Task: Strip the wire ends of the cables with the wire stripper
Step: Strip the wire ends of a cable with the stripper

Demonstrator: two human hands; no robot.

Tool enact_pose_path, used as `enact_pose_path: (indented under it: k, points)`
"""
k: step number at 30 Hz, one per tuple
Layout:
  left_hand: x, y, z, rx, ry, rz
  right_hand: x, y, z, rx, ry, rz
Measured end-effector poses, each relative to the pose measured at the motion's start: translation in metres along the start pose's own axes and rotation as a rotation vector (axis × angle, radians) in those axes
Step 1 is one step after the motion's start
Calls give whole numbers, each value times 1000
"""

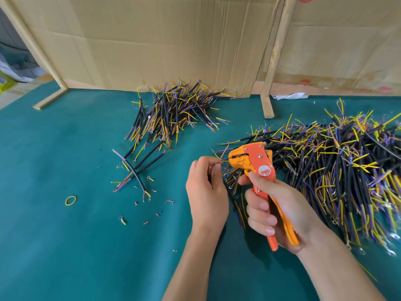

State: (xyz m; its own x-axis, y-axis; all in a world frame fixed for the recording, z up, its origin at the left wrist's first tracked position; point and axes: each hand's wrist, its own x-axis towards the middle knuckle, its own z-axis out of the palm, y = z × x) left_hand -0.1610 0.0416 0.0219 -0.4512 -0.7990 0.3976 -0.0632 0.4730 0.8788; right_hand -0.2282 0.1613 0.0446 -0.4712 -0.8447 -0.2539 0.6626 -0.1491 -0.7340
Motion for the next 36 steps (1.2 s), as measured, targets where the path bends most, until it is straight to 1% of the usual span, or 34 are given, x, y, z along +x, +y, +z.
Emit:
enact_pose_path:
  k: [2, 5, 7, 10, 12, 17, 23, 26, 28, 31, 34, 35, 36]
  points:
    - [0, -1, 0, -16, -7, -4, 2, 1, 2, 50, 19, -30]
    - [2, -4, 0, -50, 14, -69, 2, -5, -5, 109, 47, -67]
    - [2, -4, 0, -38, 46, -79, -1, -13, -13, 77, -24, -58]
    - [1, -3, 0, -11, 109, -91, -9, -19, -21, -31, -190, 54]
    - [1, -2, -1, -5, 135, -98, -10, -18, -22, -80, -229, 118]
    - [1, -2, -1, 13, 143, -87, -7, -12, -17, -83, -165, 121]
    - [1, -2, 1, 70, 117, -59, -12, -14, -11, -197, -197, 89]
    - [0, -2, 2, 101, 116, -28, -11, -11, -4, -214, -141, 63]
    - [0, -3, 3, 111, 107, -8, -9, -8, 1, -218, -65, 5]
    - [-1, -1, 5, 102, 86, 2, -6, -3, 8, -167, 40, -74]
    - [-1, 0, 2, 80, 64, 4, -2, 3, 11, -67, 43, -122]
    - [-1, 0, 2, 62, 17, -20, -1, 3, 12, -6, 45, -135]
    - [-1, 2, 2, 21, -64, -69, 1, 3, 11, 56, 41, -147]
